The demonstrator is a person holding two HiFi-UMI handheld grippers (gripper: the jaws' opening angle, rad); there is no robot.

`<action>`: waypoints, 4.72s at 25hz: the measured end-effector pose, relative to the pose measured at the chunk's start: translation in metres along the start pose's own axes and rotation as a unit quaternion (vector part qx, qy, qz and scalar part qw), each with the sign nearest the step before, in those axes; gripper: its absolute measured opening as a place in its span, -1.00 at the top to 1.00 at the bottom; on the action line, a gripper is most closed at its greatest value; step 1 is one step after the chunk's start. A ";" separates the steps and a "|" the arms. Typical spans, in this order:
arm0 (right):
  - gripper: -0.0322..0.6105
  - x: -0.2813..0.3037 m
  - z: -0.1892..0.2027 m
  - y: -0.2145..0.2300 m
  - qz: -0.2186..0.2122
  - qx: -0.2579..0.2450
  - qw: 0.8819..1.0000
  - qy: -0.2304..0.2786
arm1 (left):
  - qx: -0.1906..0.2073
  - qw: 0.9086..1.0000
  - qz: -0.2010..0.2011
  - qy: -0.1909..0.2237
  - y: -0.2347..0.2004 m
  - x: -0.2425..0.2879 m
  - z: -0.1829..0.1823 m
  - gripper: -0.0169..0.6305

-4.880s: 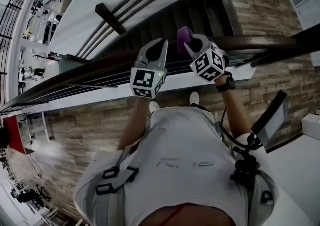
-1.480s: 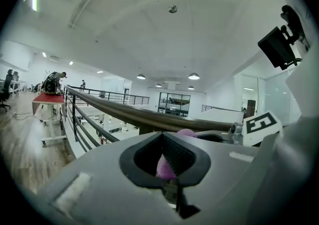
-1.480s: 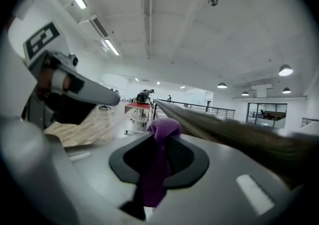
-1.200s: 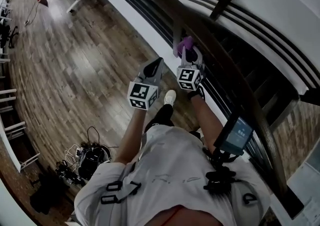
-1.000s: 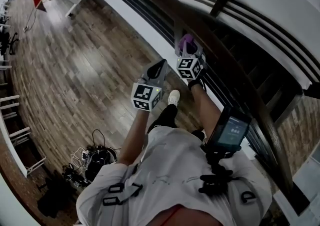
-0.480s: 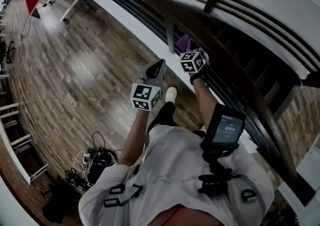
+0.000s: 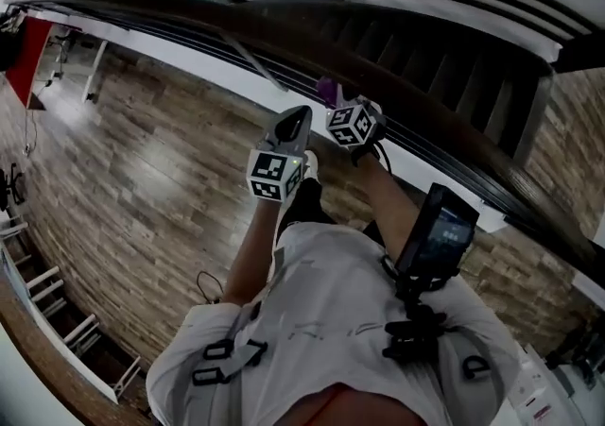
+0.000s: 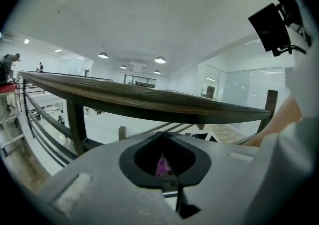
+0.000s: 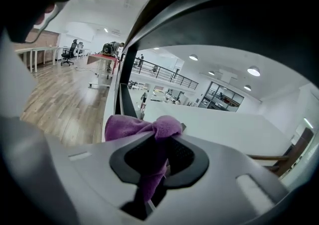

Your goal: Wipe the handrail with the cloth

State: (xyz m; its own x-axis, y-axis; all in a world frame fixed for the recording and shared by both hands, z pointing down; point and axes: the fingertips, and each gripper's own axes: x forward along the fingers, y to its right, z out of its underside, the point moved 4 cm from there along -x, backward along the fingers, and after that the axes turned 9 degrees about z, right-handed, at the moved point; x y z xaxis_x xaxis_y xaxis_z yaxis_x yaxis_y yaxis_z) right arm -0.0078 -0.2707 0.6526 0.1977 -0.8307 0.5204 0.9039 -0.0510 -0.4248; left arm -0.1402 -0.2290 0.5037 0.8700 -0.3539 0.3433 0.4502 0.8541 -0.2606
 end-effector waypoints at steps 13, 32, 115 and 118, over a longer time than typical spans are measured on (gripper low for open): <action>0.76 -0.083 0.109 0.104 0.079 0.056 0.994 -0.039 | 0.063 0.975 0.193 -0.086 0.130 0.116 0.016 0.94; 0.76 -0.234 0.301 0.256 0.258 0.127 0.950 -0.121 | 0.104 0.933 0.321 -0.125 0.331 0.190 0.060 0.94; 0.74 0.150 -0.023 -0.201 -0.101 -0.007 0.995 -0.019 | -0.081 0.989 -0.107 -0.055 -0.151 -0.072 0.107 0.94; 0.74 0.150 -0.016 -0.202 -0.099 -0.014 0.994 -0.043 | -0.076 0.991 -0.094 -0.056 -0.158 -0.070 0.105 0.94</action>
State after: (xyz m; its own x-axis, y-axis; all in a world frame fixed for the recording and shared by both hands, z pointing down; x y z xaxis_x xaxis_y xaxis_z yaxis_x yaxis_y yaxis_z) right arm -0.1666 -0.3945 0.8043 0.0504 -0.7523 0.6568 0.9174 -0.2252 -0.3282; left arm -0.2938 -0.2992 0.6153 0.7448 -0.4490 0.4936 0.6341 0.7067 -0.3139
